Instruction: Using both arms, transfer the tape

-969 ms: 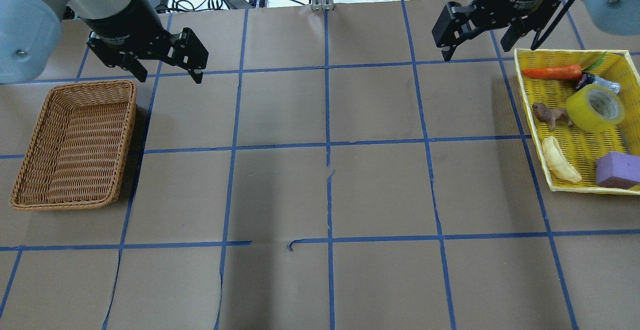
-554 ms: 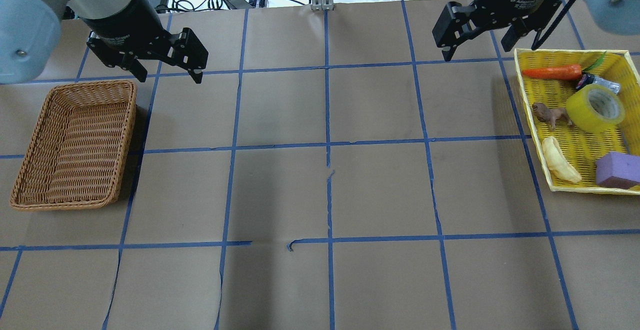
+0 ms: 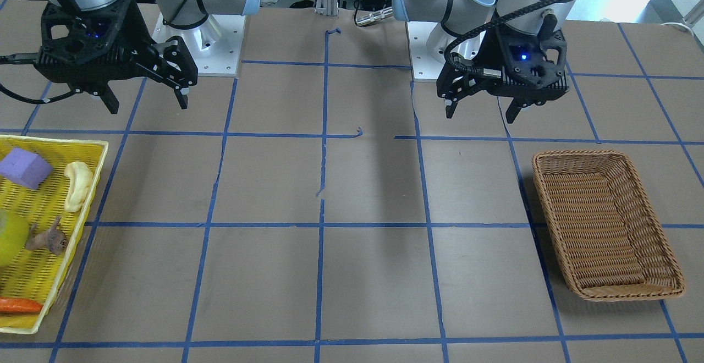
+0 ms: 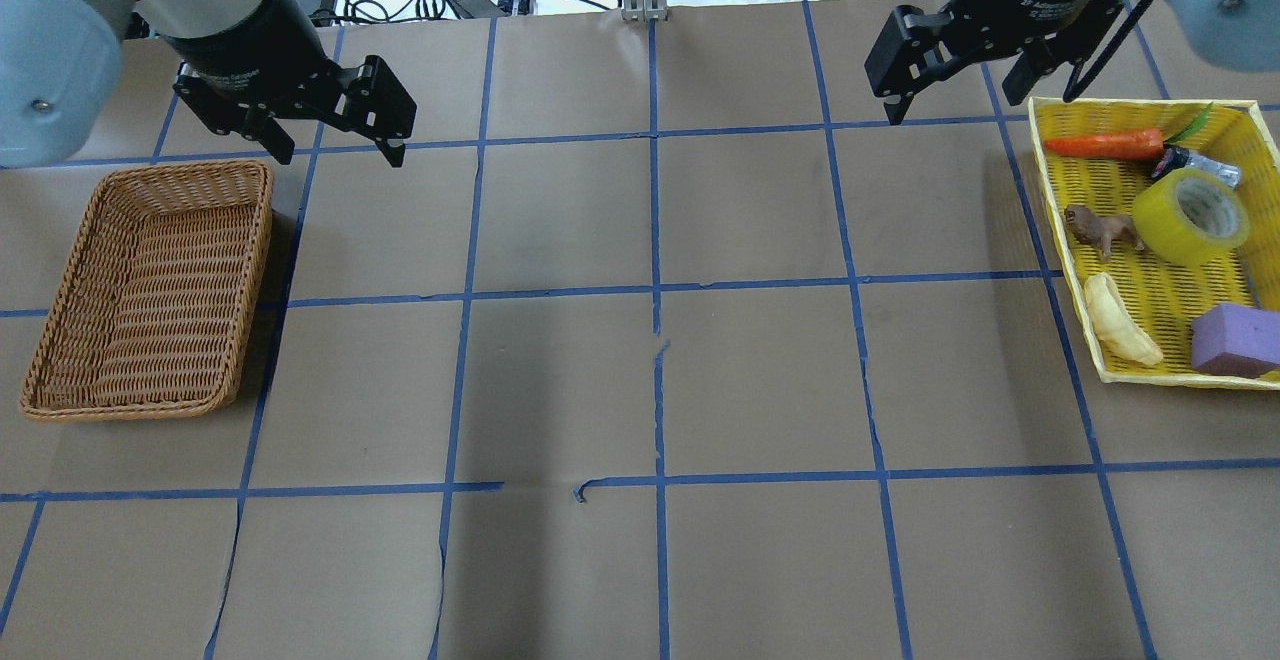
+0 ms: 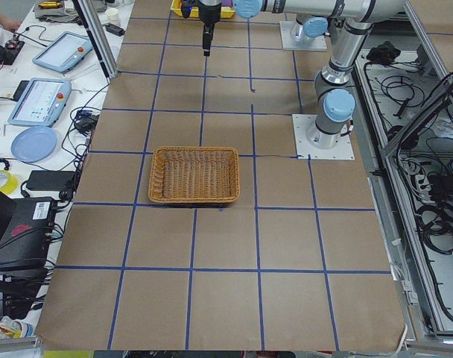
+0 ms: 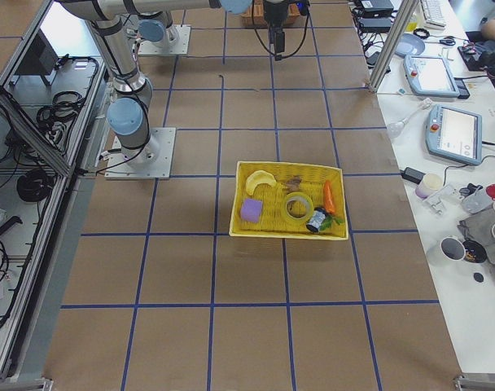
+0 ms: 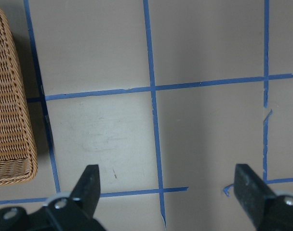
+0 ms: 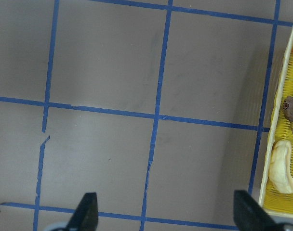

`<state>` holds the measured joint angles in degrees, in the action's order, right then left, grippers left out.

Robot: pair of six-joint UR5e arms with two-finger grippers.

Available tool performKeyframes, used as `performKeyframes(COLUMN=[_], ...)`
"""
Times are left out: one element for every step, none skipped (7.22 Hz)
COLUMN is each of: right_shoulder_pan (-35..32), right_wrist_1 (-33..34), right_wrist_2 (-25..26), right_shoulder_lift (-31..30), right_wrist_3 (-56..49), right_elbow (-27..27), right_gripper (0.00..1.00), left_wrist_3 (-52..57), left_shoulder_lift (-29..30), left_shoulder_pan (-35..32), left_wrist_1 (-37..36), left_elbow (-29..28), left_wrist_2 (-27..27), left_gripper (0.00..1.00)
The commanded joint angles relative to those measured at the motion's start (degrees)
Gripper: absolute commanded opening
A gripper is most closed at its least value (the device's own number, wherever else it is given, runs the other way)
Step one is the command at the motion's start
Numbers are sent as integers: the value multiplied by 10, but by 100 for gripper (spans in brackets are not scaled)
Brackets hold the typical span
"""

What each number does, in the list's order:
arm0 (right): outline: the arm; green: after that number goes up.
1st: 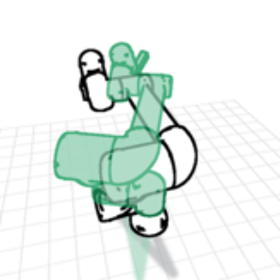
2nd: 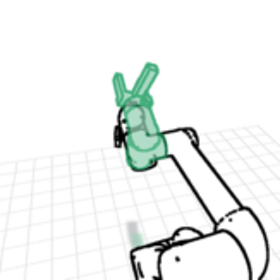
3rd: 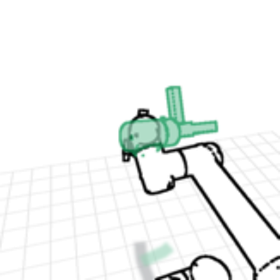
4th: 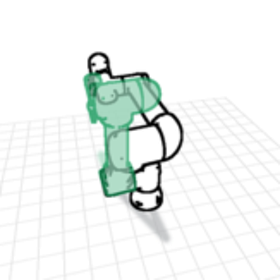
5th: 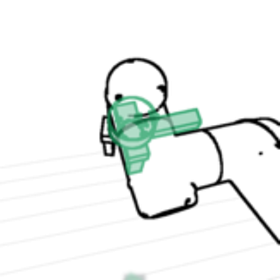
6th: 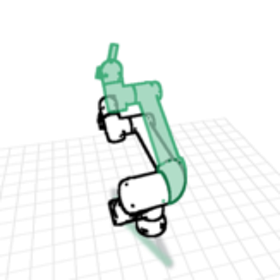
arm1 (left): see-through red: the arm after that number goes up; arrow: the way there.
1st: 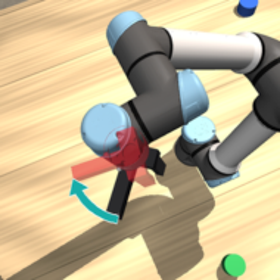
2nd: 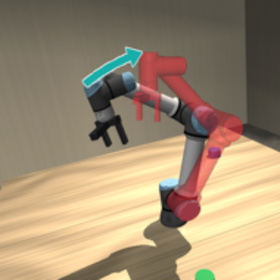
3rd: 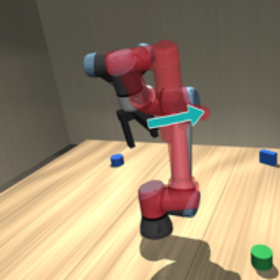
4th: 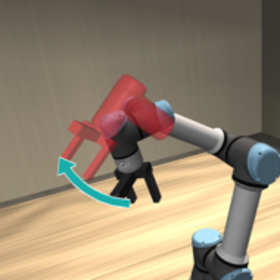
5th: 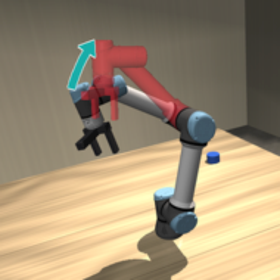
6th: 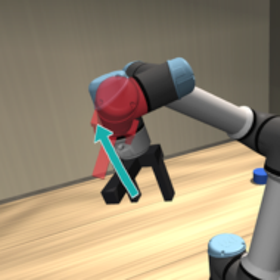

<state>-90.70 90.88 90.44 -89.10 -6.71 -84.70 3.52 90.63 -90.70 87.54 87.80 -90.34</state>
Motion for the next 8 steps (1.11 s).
performKeyframes(right_shoulder_pan=[0,0,0,0,0,0,0,0], right_wrist_1=[0,1,0,1,0,0,0,0], right_wrist_2=[0,0,0,-1,-1,0,0,0], right_shoulder_lift=[0,1,0,0,0,0,0,0], right_wrist_3=[-1,-1,-1,-1,-1,-1,-1,-1], right_elbow=[-1,0,-1,-1,-1,-1,-1,-1], right_gripper=[100,100,100,100,100,100,100,100], left_wrist_3=[0,0,0,0,0,1,1,1], left_shoulder_lift=[1,0,0,0,0,0,0,0], left_shoulder_pan=[0,0,0,0,0,1,1,0], left_wrist_1=[-1,-1,-1,-1,-1,-1,-1,-1], left_elbow=[0,0,0,0,0,-1,-1,-2], left_wrist_2=[-2,-1,-1,-1,1,4,3,2], left_gripper=[100,100,100,100,100,100,100,100])
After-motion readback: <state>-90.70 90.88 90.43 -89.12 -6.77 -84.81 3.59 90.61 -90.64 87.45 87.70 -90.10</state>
